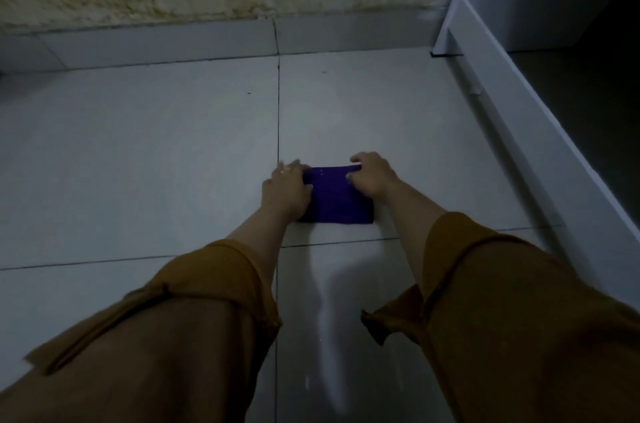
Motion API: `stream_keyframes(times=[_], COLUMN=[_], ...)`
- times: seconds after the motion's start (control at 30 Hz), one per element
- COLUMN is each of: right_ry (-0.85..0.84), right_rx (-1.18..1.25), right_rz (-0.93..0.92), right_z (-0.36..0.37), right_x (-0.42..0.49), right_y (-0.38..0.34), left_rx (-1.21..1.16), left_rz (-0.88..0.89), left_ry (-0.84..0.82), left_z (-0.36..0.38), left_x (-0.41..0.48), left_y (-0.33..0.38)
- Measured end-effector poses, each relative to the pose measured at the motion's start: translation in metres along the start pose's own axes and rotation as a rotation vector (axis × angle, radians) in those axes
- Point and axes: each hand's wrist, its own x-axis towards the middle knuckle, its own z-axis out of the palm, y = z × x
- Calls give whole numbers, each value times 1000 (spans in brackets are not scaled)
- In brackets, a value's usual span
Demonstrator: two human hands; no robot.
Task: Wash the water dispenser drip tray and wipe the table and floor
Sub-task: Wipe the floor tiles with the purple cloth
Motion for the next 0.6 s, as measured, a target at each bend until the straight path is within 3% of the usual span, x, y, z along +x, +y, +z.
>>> stream_keyframes(times=[0.07,0.17,0.3,0.5,0.6], right_ry=[-51,-81,-32,258,323], right_rx=[-255,-405,-407,-404,-412], right_rz=[-116,-171,-104,-139,-172], right_z=[17,43,68,83,76], right_x=[4,12,24,58,88], right_y=[4,10,25,43,45], left_rx=[90,143,164,164,191], left_rz=[102,101,78,97,132], left_ry=[-48,-109,-151,-17,23], left_z=[14,32,52,70,69], left_x=[2,6,9,50,82], left_y=[3,1,-5,-3,-4])
